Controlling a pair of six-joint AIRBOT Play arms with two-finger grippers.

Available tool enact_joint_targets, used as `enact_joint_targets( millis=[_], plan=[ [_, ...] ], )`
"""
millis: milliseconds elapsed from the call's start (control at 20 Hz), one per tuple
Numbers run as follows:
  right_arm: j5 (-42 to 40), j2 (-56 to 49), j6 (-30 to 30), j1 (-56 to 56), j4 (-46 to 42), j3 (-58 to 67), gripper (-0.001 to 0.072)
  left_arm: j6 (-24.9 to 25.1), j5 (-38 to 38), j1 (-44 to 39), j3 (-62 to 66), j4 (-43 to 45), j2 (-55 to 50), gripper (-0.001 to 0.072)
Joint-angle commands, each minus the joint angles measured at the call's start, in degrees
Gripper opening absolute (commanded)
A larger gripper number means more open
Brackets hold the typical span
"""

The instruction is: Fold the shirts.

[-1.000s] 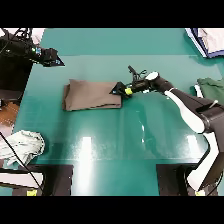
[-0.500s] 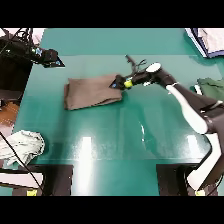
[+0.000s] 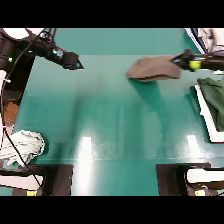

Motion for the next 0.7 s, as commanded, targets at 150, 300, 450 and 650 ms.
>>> enact_joint_targets(
  millis=[150,300,450,650],
  plan=[
    [-3.82,3.08,-2.91,-17.59,-2.84,-0.92,0.0015,-0.15,5.03,-7.08,0.02,0.02,-0.13,0.0026],
    [-7.02,3.04,-4.96,-20.00,-2.43,-0.44,0.0015,-0.17,5.05,-8.46,0.02,-0.07,-0.13,0.0026],
    [-4.83,2.58,-7.61,-20.85,-2.36,5.18,0.0015,-0.20,5.05,-8.61,0.00,0.07,-0.13,0.0026],
    [-0.74,3.17,-8.02,-23.12,-2.99,14.56,0.0015,-0.17,5.05,-8.61,0.02,0.07,-0.13,0.0026]
  ],
)
